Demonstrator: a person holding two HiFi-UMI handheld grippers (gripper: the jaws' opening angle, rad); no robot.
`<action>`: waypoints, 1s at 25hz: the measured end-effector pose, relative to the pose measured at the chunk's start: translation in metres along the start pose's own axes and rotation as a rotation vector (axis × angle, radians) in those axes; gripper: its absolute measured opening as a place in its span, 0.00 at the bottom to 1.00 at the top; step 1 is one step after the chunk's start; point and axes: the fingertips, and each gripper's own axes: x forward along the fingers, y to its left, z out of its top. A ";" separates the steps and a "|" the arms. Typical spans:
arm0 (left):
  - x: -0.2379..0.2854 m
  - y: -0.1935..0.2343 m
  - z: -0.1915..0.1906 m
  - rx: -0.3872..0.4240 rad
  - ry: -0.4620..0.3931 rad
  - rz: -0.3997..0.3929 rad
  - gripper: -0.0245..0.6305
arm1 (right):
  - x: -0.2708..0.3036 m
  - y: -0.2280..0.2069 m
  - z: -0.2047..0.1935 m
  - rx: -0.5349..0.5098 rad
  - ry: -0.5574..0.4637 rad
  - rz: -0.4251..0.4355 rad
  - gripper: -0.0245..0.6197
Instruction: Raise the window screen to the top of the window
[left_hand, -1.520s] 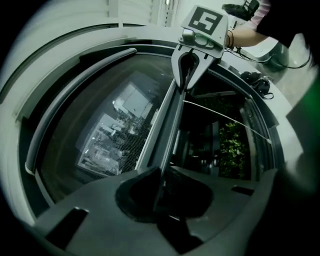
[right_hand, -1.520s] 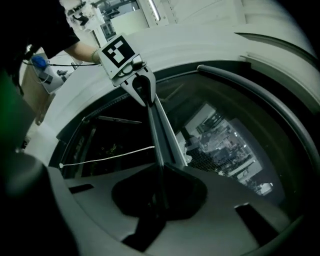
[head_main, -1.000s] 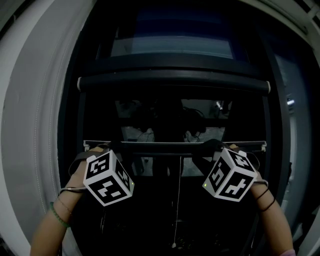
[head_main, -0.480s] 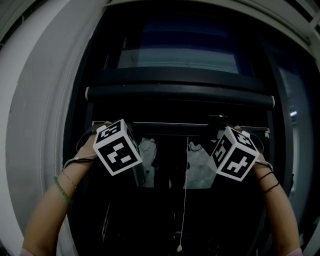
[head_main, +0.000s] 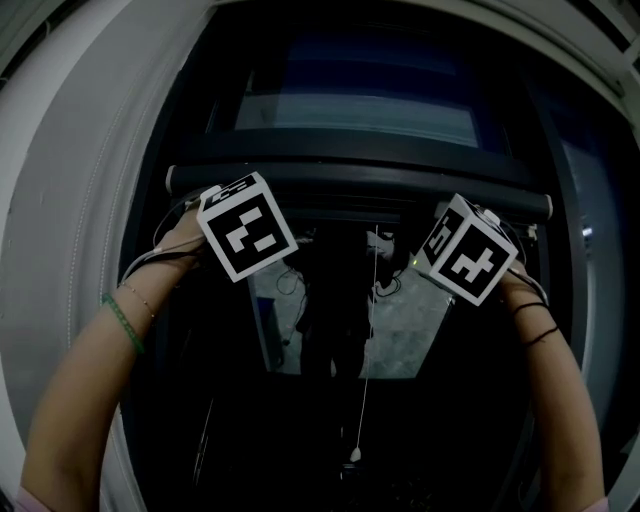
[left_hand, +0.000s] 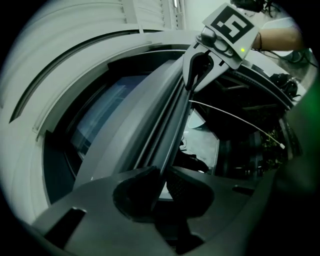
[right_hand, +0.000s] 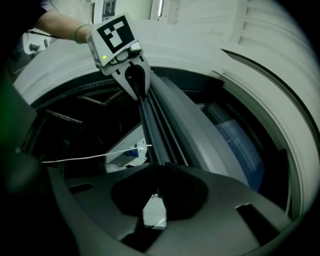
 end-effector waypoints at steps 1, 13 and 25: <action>0.001 0.003 0.001 -0.004 -0.004 0.003 0.12 | 0.001 -0.003 0.001 0.007 -0.003 -0.006 0.10; -0.011 0.008 0.004 -0.063 -0.143 0.137 0.13 | -0.009 -0.010 0.006 0.217 -0.127 -0.116 0.13; -0.057 -0.084 -0.005 -0.349 -0.273 0.007 0.14 | -0.065 0.061 0.022 0.563 -0.354 0.026 0.13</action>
